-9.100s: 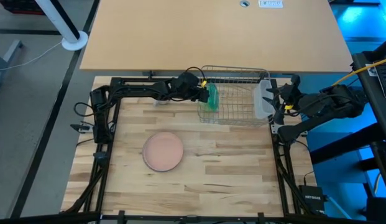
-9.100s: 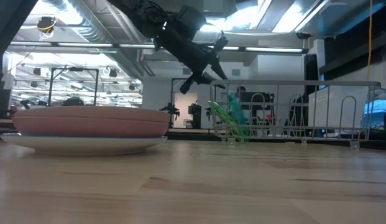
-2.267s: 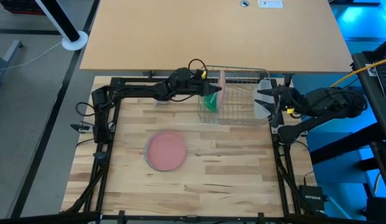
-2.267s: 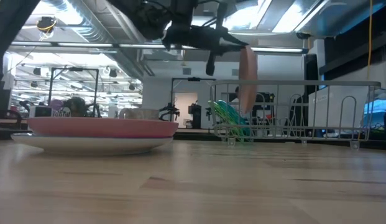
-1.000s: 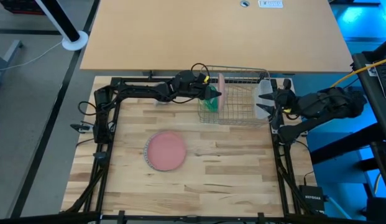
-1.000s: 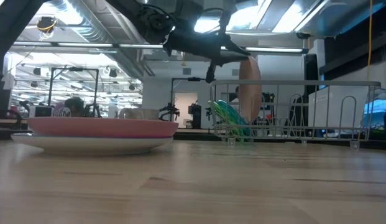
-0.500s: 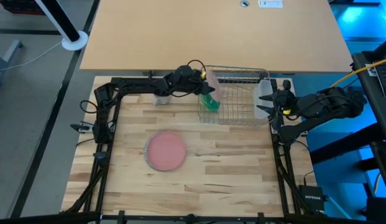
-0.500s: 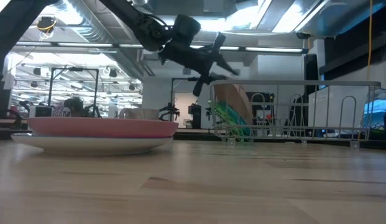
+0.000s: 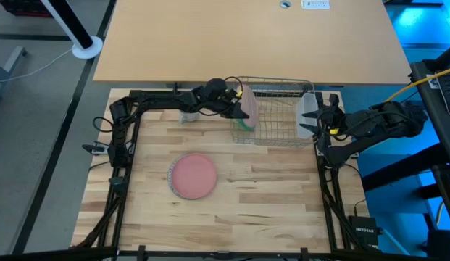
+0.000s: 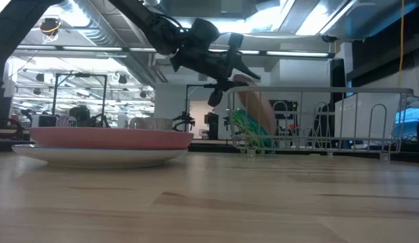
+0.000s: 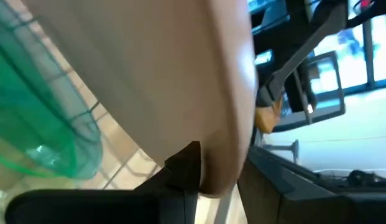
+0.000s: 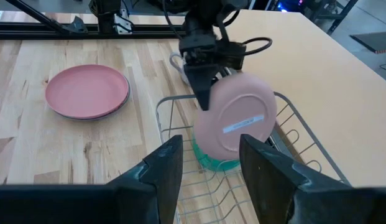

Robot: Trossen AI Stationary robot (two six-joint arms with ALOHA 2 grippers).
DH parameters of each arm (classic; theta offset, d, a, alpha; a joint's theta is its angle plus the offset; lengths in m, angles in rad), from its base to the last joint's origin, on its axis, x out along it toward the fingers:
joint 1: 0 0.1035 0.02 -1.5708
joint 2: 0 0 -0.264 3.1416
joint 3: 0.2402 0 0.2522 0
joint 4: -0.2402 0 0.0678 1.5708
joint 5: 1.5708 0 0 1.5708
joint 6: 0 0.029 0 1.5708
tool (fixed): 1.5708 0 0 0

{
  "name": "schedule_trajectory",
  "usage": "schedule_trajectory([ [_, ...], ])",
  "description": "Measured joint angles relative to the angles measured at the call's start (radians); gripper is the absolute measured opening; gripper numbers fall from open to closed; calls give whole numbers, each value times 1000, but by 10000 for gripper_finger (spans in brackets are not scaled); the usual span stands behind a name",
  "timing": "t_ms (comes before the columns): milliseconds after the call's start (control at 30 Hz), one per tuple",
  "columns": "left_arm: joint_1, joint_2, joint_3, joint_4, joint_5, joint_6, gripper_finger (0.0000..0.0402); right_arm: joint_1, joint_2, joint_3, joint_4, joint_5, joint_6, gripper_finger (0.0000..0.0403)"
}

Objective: Sort dishes
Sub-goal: Put the light pink plate into the dish rack

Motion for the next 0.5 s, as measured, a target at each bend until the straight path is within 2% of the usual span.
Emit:
schedule_trajectory([
  [233, 2, 0, 0, -106, 0, 16, 88, 0, 0, 0, 1, 0, 26, 163],
  [500, 12, -1, 1, -107, 7, 20, 88, 0, 0, 0, 1, 0, 26, 163],
])
